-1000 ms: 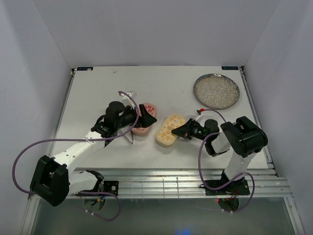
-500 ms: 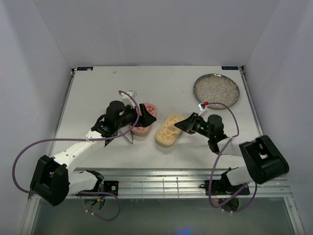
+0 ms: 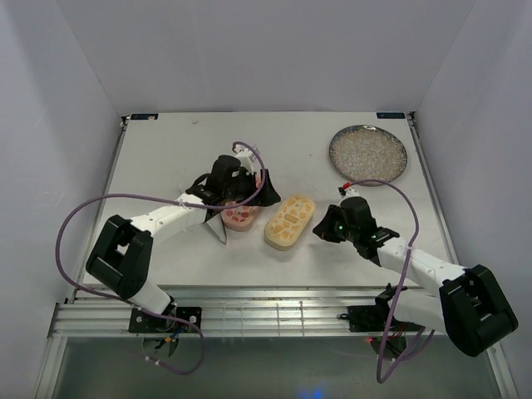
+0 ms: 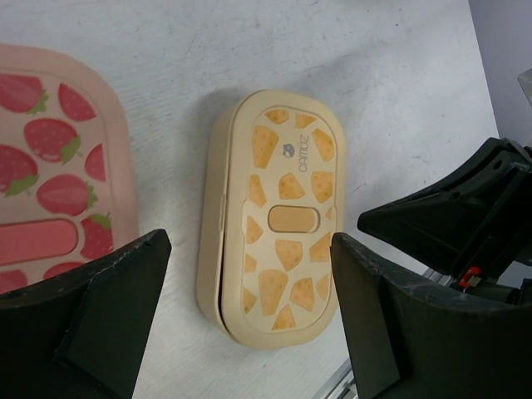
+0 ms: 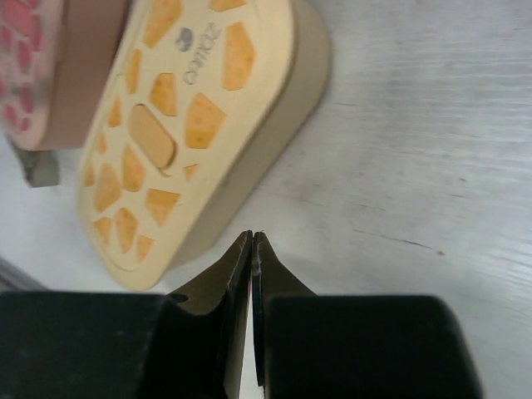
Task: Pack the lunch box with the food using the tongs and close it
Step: Close the box lid on the packing box.
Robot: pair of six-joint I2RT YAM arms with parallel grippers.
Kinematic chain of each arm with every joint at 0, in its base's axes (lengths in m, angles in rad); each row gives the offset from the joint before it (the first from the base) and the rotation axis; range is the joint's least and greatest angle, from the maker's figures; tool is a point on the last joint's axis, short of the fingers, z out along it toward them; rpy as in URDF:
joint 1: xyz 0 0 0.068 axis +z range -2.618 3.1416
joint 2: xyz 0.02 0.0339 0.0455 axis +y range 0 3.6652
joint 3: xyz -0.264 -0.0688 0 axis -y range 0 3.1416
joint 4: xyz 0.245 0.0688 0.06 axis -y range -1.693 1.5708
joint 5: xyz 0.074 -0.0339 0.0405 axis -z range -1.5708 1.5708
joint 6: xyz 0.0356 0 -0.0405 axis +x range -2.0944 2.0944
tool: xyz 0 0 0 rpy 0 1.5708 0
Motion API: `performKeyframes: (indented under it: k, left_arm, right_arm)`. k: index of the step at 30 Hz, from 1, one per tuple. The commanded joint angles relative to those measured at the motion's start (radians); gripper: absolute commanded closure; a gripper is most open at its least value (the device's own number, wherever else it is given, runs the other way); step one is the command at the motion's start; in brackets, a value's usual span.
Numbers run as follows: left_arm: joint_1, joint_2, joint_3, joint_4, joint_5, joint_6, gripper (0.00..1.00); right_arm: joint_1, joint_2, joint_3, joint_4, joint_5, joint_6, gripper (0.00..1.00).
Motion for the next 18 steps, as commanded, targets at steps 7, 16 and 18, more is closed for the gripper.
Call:
performKeyframes:
  k: [7, 16, 18]
  left_arm:
    - [-0.032, 0.128, 0.155, -0.028, 0.031, 0.019, 0.12]
    - [-0.050, 0.191, 0.177, -0.011, 0.039, -0.005, 0.12]
    - [-0.052, 0.180, 0.162, 0.008, 0.045, -0.013, 0.13]
  right_arm:
    - [0.041, 0.053, 0.137, -0.178, 0.097, -0.122, 0.92]
    - [0.090, 0.174, 0.247, -0.141, 0.102, -0.123, 0.92]
    - [0.095, 0.185, 0.257, -0.107, 0.102, -0.125, 0.92]
